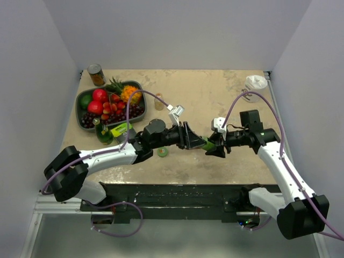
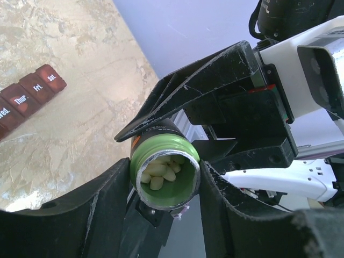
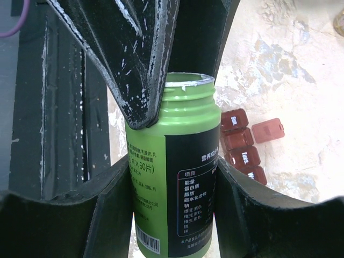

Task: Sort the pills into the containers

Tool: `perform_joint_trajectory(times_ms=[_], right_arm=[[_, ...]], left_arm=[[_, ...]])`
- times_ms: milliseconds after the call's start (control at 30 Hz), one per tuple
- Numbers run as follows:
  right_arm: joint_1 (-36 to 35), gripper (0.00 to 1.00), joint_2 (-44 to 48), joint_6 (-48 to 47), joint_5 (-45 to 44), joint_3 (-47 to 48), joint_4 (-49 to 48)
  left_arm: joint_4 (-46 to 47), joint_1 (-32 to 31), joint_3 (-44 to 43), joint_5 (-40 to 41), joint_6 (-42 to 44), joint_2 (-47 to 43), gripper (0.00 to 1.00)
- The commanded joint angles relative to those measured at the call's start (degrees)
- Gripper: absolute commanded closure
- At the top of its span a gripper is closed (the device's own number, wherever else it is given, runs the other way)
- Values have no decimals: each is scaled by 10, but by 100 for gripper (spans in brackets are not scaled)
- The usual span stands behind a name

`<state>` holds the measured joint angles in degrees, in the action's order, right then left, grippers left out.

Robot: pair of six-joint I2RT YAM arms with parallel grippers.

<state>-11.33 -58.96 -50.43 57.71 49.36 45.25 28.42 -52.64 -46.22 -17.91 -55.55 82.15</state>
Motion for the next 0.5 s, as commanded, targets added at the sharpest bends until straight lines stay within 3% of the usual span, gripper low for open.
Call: perform_joint_trajectory(times_ms=[0, 367, 467], right_arm=[[5, 100, 3, -3, 38, 18, -4], [6, 100, -5, -2, 36, 20, -7], [6, 100, -9, 0, 25, 18, -10]], left_arm=[[-21, 22, 27, 13, 13, -17, 89], [-52, 29, 37, 24, 22, -24, 90], [-41, 34, 34, 13, 30, -35, 77]])
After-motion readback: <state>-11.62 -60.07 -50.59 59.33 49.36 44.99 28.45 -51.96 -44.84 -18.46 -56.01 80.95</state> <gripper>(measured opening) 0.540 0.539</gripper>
